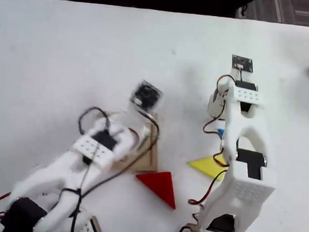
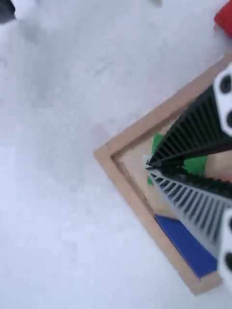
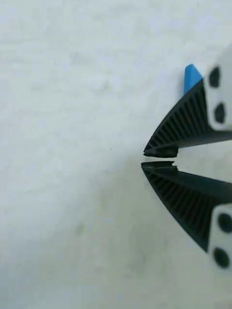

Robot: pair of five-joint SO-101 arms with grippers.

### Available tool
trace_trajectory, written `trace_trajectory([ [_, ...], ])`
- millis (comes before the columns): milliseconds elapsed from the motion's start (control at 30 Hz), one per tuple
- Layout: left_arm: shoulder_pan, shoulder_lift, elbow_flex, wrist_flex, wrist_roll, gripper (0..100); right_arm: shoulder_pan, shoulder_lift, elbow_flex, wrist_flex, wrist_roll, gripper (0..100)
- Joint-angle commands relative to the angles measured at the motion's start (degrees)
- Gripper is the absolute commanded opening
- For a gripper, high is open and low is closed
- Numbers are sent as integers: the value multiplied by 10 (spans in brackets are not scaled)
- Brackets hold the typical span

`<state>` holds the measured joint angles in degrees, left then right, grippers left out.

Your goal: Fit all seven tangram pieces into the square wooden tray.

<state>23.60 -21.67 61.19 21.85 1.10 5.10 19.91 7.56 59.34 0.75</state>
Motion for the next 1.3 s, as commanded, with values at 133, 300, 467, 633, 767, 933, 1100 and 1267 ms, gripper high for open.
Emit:
trace_trajectory([
  [133, 64, 116, -74, -12, 4, 22, -5, -5, -28, 4, 0, 18],
  [300, 63, 179, -137, 55, 4, 22, -4, -5, -28, 4, 0, 18],
  [467, 50, 182, -156, 111, 4, 22, -2, -5, -28, 4, 0, 18],
  [633, 7, 181, -151, 120, 4, 22, -1, -5, -28, 4, 0, 18],
  [767, -19, 181, -156, 152, 4, 22, -1, -5, -28, 4, 0, 18],
  [933, -32, 180, -154, 156, 4, 22, -1, -5, -28, 4, 0, 18],
  [1100, -36, 179, -154, 166, 4, 22, -2, -5, -28, 4, 0, 18],
  [1267, -70, 162, -156, 175, 4, 22, -5, -5, -28, 4, 1, 18],
])
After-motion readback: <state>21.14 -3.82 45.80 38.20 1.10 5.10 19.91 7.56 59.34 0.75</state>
